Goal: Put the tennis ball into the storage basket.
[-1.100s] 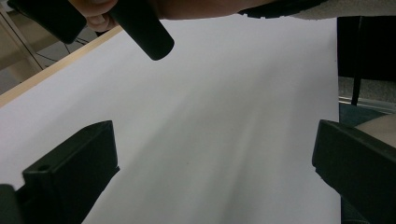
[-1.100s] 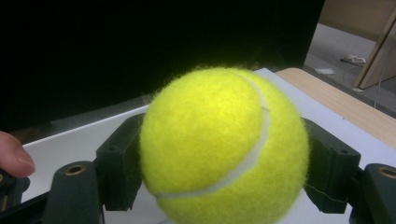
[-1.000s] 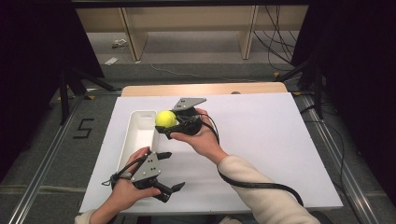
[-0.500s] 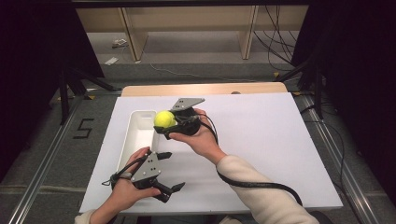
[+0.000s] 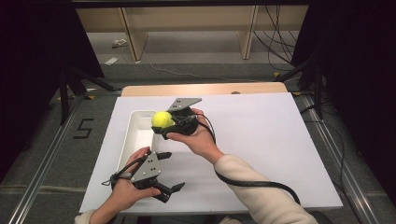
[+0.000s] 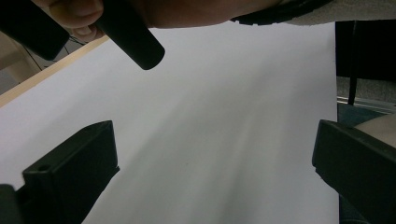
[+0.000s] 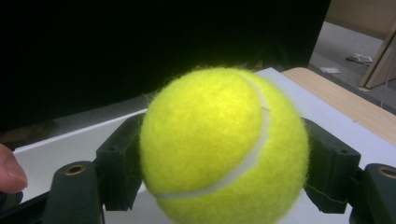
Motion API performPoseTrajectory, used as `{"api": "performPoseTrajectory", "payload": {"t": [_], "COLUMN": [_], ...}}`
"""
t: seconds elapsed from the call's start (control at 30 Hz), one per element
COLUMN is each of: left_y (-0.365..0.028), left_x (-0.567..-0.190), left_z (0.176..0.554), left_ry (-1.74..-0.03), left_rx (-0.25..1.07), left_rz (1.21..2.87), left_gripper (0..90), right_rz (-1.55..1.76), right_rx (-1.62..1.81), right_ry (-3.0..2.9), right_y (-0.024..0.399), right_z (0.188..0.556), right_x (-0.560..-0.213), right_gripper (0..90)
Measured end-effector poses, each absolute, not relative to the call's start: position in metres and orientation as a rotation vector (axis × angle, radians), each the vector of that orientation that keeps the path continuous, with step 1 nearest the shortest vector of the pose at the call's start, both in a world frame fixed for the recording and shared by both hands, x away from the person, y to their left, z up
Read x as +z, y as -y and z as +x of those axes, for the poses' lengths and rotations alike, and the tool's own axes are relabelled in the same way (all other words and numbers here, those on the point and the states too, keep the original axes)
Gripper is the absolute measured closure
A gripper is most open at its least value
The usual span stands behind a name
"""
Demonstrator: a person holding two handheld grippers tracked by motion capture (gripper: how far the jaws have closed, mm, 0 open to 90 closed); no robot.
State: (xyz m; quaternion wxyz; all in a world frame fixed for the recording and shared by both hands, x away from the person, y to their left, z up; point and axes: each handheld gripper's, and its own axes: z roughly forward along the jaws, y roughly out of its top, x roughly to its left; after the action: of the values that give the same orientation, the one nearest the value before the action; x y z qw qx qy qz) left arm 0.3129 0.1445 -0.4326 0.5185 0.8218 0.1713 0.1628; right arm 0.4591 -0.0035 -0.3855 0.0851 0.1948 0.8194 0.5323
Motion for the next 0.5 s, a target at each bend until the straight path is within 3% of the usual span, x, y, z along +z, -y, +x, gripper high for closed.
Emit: {"api": "performPoseTrajectory", "payload": {"t": [0.5], "left_y": [-0.1445], "left_x": [-0.4324], "left_z": [0.3128], "left_ry": [-0.408], "left_rx": [0.392], "left_rz": [1.972], "left_gripper": [0.0], "right_rz": [0.568], "right_rx": [1.587], "right_ry": [-2.448], "right_y": [-0.0018], "right_z": [0.4594], "right_x": [-0.3848], "right_gripper": [26.6]}}
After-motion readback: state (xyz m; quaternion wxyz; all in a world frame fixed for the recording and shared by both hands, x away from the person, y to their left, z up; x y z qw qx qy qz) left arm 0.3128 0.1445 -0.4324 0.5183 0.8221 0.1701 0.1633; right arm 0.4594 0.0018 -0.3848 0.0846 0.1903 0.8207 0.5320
